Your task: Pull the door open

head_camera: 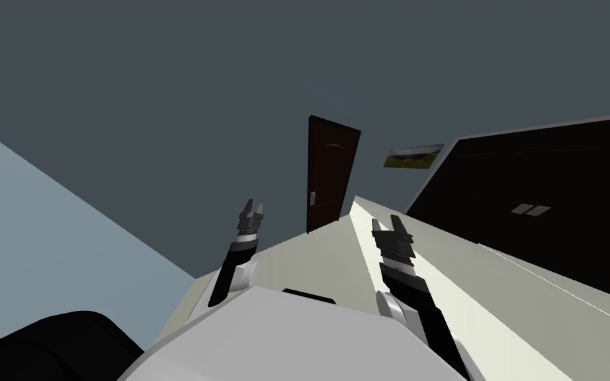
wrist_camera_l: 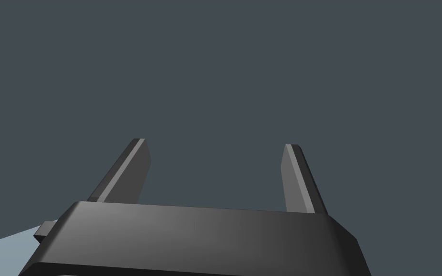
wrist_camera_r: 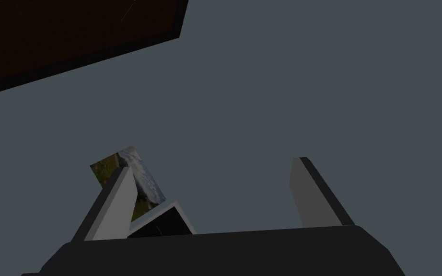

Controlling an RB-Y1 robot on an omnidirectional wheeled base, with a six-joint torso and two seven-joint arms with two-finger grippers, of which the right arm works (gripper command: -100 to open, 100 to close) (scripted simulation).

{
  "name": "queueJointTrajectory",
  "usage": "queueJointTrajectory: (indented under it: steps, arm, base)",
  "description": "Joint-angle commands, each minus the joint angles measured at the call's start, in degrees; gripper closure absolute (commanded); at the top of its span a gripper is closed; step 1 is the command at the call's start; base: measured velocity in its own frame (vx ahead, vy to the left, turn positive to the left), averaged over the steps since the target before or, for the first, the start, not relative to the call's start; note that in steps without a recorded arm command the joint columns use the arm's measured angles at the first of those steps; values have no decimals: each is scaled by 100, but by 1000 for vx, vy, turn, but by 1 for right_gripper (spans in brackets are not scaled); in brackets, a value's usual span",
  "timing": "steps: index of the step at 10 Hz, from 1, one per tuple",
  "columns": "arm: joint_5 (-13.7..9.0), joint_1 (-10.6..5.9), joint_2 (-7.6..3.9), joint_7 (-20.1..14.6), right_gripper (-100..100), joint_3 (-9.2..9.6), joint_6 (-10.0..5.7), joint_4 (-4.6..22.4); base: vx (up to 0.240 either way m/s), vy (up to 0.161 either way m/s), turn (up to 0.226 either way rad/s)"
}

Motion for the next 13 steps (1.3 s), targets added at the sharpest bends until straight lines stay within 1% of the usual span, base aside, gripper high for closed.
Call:
queueJointTrajectory:
  steps: [1,3,4,5,9,13]
  arm:
    - [103,-86,-72,149,-100,17,-8,165]
    - [252,-211,-165,366,-100,42,-19,406]
    - [300,-251,-193,435,-100,50,-22,481]
    - [399,-334,-250,579,-100,67,-30,641]
    - [640,-536,-377,929,-100,107,-48,1029]
    - [919,-769,-511,1335,-100,154,-68,1478]
  base:
    - [59,7,47]
    - [110,-7,50]
    - [112,2,32]
    - [130,-15,46]
    - [99,1,40]
    - [84,-5,44]
